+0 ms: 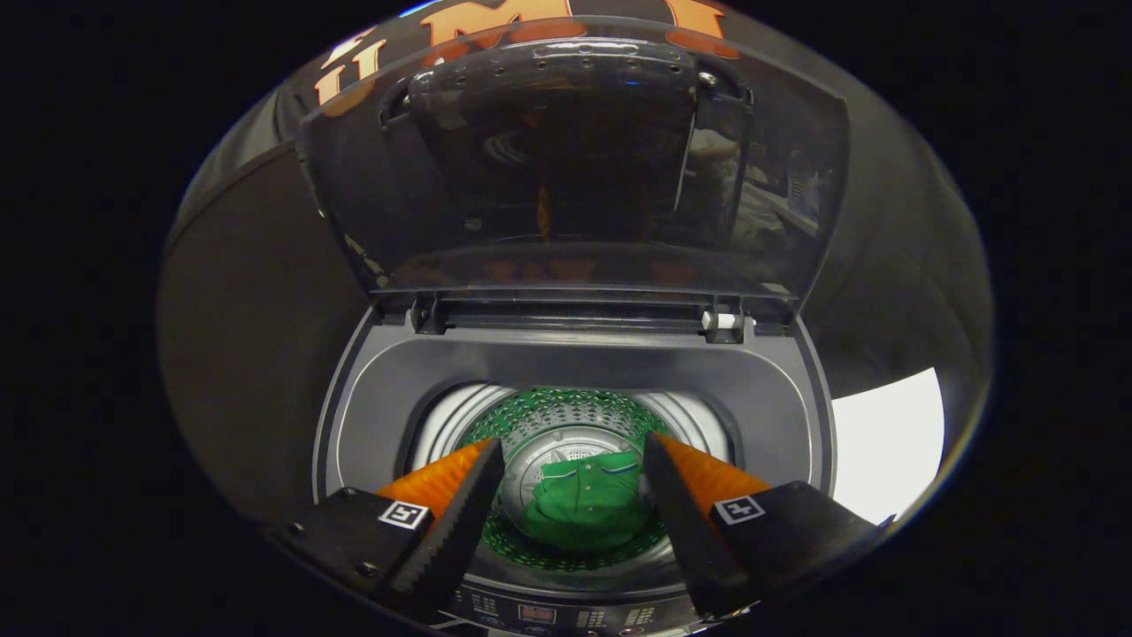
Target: Put the clothes into the washing machine and then close the washing machine lid.
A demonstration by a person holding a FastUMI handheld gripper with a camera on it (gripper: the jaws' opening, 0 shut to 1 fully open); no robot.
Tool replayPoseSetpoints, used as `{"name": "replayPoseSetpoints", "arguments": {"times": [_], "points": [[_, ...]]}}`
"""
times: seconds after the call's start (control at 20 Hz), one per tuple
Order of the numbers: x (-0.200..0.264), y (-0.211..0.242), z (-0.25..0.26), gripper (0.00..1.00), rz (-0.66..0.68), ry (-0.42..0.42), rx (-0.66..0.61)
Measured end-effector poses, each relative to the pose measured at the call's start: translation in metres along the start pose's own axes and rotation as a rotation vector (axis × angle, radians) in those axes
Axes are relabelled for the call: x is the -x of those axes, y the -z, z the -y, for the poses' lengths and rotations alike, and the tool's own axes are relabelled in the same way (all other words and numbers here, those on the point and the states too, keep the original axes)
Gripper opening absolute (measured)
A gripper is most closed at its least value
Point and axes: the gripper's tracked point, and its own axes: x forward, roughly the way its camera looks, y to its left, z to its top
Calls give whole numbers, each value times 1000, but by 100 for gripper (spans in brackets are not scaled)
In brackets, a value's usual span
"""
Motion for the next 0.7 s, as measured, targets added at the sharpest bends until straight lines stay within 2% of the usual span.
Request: {"name": "replayPoseSetpoints", "arguments": {"times": [0.05, 0.3, 0.7], "points": [[2, 0, 0, 99, 7, 5, -7], [34, -31, 4, 99, 129, 18, -19], [146, -156, -1, 98, 477, 1, -37]]}}
